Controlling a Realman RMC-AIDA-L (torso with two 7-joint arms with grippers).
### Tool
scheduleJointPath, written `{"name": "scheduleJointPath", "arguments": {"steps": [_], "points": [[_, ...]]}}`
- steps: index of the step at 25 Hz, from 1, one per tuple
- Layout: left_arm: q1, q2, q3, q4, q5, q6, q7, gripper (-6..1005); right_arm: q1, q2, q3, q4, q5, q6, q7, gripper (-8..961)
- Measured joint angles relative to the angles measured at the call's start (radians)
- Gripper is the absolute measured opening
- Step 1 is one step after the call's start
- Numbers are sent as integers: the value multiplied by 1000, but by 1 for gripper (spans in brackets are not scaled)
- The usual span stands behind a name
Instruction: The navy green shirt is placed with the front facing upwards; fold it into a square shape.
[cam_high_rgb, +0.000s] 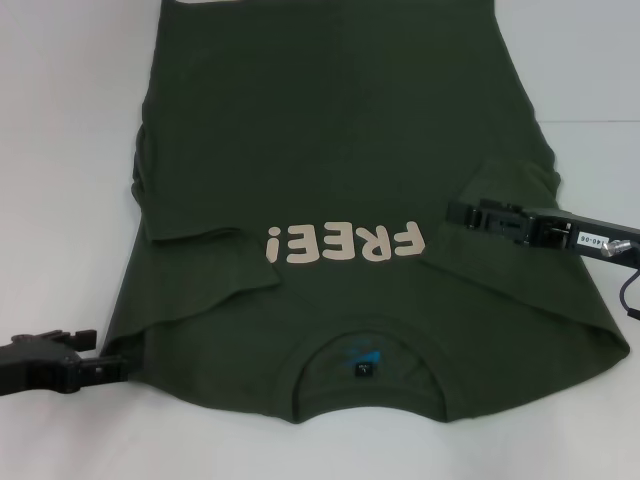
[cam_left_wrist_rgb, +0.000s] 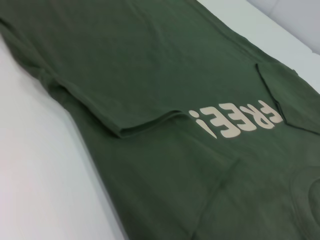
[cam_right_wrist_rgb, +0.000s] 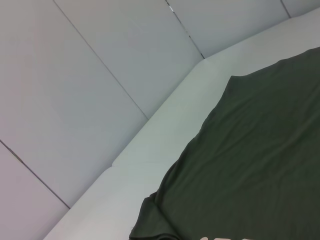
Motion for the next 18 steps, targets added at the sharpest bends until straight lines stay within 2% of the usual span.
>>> {"name": "scheduleJointPath", "arguments": {"steps": [18], "points": [[-15,-8,10,-7,32,-106,-85,819,-3,-2,0,8,0,0,0,904]]}}
